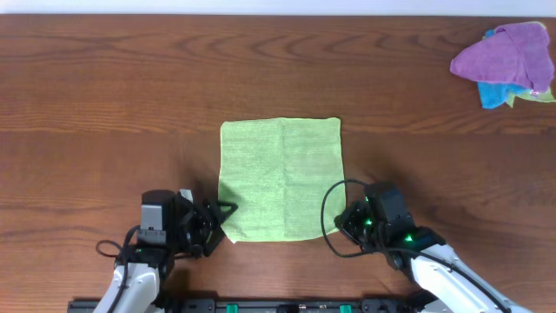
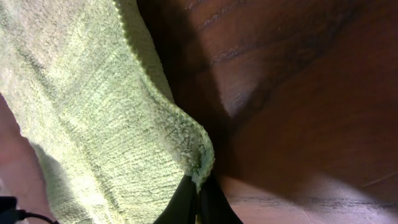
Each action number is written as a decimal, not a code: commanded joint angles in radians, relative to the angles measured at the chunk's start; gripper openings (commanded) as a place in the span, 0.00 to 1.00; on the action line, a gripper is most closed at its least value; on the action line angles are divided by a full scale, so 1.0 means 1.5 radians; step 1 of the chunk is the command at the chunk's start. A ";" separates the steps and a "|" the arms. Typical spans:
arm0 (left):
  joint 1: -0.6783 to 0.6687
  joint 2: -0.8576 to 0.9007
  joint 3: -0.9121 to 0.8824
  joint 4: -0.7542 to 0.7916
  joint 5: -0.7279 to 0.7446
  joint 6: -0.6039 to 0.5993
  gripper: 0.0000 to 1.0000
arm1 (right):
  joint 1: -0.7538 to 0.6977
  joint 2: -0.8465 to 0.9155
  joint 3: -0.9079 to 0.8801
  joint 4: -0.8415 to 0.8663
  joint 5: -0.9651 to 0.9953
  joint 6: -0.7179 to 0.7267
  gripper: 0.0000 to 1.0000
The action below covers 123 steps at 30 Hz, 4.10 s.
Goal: Fold the cloth
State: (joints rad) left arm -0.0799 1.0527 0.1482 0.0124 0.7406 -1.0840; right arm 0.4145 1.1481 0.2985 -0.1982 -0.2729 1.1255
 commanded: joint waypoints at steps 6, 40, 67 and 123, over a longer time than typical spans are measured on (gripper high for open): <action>0.001 0.039 -0.032 -0.019 -0.057 0.010 0.43 | 0.003 0.002 -0.005 0.000 -0.001 0.003 0.01; 0.001 0.073 0.063 -0.140 0.048 0.195 0.06 | 0.003 -0.049 -0.002 -0.089 -0.058 -0.010 0.01; 0.001 0.012 0.207 -0.429 0.043 0.257 0.06 | 0.004 -0.182 0.127 -0.335 -0.032 -0.054 0.01; -0.094 0.314 0.395 -0.040 -0.153 0.092 0.06 | -0.089 0.103 0.219 -0.029 0.112 -0.176 0.01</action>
State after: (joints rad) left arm -0.2192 1.5192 0.7189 -0.0471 0.5484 -0.9463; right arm 0.2974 1.2827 0.5941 -0.2478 -0.1322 0.8845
